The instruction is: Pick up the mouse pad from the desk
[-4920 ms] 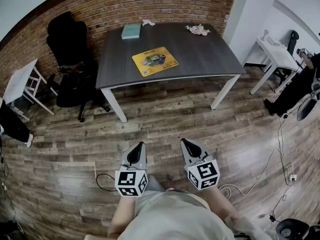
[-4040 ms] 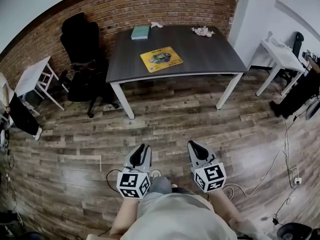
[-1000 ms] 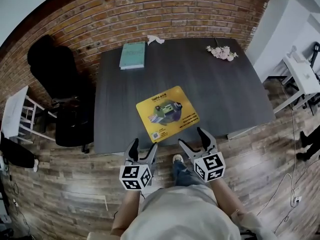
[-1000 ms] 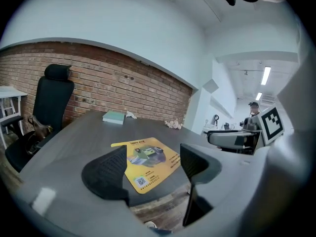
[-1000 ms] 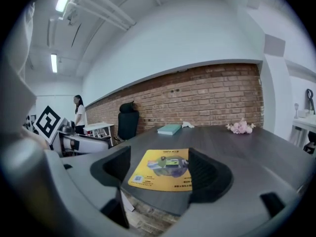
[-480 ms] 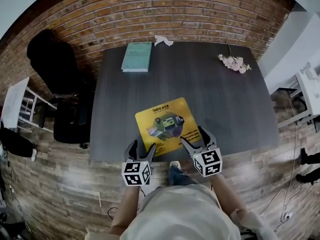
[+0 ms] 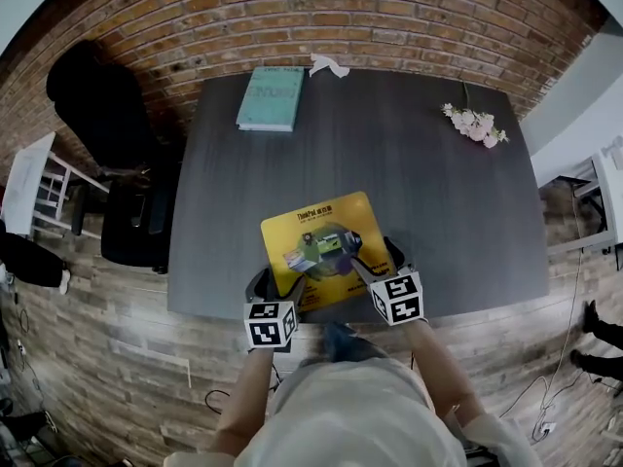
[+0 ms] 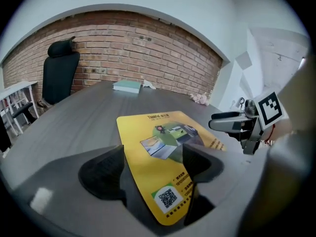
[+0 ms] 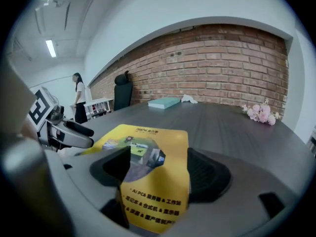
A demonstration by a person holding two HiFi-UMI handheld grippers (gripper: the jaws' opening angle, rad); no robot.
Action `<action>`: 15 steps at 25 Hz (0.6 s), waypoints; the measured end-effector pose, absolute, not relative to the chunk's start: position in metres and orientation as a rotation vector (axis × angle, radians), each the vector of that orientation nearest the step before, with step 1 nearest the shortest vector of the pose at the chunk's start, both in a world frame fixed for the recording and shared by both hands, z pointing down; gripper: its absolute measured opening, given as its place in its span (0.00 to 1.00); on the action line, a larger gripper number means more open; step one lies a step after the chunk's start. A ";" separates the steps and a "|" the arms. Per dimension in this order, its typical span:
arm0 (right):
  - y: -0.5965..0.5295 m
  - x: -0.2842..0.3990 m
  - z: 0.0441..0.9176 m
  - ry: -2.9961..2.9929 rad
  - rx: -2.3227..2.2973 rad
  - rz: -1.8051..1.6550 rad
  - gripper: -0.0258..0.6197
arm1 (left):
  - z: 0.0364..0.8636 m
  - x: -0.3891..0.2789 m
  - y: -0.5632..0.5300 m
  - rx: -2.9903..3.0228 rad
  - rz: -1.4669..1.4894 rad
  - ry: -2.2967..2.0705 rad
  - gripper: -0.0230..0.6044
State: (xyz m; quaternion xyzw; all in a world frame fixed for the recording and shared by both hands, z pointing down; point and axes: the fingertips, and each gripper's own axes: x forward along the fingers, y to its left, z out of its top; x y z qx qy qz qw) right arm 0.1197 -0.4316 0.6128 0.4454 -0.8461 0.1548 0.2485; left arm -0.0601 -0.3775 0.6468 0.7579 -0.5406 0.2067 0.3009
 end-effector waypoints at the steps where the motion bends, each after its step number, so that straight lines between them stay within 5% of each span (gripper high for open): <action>1: -0.435 0.120 0.619 -2.291 1.205 0.430 0.58 | 0.651 -0.061 -0.379 1.997 0.562 -1.436 0.61; 15: -0.453 0.126 0.668 -2.154 1.129 0.501 0.59 | 0.680 -0.060 -0.386 1.917 0.691 -1.465 0.64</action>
